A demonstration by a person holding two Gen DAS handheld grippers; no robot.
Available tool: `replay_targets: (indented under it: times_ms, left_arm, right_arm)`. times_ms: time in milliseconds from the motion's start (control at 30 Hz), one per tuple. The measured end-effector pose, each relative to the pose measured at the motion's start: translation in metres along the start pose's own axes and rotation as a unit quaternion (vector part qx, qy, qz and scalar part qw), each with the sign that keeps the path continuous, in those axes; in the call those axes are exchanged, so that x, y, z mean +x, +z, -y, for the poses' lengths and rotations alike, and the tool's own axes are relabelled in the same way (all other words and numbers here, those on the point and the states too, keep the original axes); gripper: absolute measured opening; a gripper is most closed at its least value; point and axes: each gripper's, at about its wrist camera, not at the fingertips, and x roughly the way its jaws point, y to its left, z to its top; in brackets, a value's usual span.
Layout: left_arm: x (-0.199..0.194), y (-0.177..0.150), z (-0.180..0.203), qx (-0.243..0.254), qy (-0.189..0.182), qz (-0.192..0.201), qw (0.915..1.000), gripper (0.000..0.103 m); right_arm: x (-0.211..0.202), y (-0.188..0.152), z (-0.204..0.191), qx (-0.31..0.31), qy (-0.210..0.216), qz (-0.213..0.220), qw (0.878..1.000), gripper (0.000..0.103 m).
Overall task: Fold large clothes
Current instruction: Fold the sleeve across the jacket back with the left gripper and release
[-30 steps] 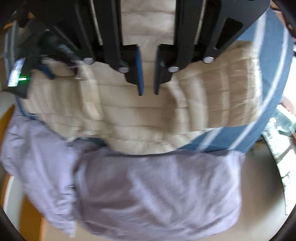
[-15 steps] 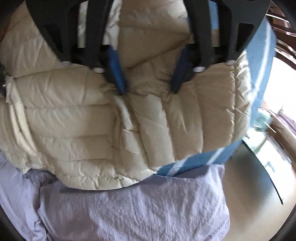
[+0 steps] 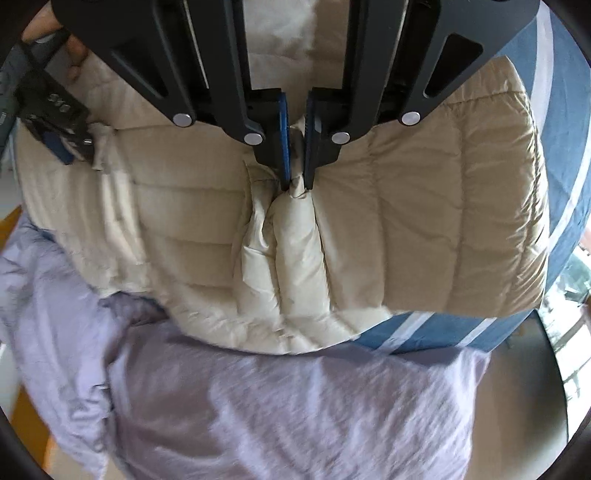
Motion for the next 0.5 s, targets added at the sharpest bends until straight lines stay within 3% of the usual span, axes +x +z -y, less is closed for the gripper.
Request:
replay_targets:
  times_ms: [333,500]
  left_arm:
    - [-0.05,0.012,0.07,0.034,-0.102,0.042,0.9934,0.005]
    - [-0.053,0.01,0.115,0.066,-0.137,0.04,0.9876,0.005]
  right_arm:
    - [-0.029,-0.001,0.018,0.002,0.0,0.012,1.0,0.099]
    - [-0.039,-0.003,0.032,0.004,-0.012,0.016,1.0,0.099]
